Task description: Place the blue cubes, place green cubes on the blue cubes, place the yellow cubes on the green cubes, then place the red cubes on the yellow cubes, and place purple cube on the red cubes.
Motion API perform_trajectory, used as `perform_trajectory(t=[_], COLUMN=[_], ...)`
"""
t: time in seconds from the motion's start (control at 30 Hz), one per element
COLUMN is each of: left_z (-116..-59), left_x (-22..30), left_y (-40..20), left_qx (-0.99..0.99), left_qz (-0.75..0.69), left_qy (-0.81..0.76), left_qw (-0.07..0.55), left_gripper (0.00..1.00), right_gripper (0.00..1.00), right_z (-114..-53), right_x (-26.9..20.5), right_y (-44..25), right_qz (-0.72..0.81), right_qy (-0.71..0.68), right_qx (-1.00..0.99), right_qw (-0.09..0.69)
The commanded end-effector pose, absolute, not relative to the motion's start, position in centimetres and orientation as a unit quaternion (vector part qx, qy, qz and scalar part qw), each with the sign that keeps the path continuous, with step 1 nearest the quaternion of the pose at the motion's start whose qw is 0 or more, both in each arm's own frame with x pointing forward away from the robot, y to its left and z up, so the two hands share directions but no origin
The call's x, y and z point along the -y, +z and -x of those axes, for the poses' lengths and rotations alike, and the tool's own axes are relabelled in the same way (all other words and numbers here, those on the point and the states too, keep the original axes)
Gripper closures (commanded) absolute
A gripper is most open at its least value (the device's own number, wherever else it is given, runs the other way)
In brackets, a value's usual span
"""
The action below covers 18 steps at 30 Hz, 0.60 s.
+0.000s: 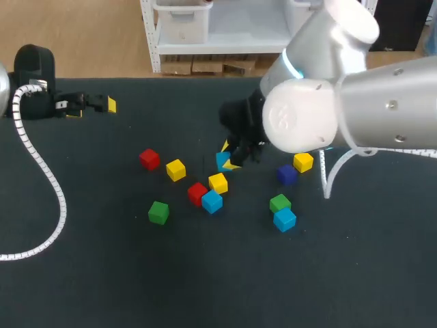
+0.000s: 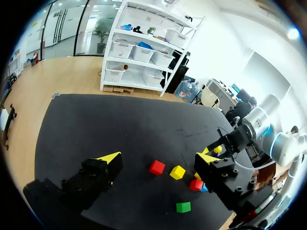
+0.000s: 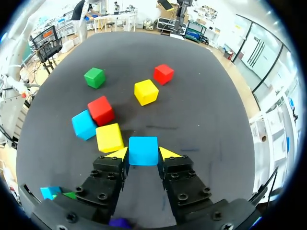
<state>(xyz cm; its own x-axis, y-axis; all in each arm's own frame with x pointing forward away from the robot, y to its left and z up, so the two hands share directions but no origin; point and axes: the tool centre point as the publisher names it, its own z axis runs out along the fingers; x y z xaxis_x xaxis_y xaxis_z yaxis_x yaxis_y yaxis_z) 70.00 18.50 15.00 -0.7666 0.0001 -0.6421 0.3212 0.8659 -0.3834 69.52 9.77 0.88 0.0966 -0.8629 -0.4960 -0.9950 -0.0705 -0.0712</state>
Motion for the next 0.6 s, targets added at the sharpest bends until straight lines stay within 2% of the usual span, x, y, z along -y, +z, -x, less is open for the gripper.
perform_trajectory(t=[0.03,0.6], left_z=[-70.0,-70.0], left_x=[-18.5,-18.5], left_y=[15.0,15.0], left_qx=[-0.908,-0.908], left_qz=[-0.088,-0.088], left_qy=[-0.243,-0.243], left_qw=[0.33,0.33], left_gripper=[0.0,0.0], right_gripper=[1.0,1.0], right_z=[-69.8,-70.1], right_x=[-10.9,-10.6], right_y=[0.4,-0.9], right_qz=[0.71,0.685], right_qy=[0.152,0.169], right_qx=[-0.661,-0.683], right_qw=[0.191,0.189])
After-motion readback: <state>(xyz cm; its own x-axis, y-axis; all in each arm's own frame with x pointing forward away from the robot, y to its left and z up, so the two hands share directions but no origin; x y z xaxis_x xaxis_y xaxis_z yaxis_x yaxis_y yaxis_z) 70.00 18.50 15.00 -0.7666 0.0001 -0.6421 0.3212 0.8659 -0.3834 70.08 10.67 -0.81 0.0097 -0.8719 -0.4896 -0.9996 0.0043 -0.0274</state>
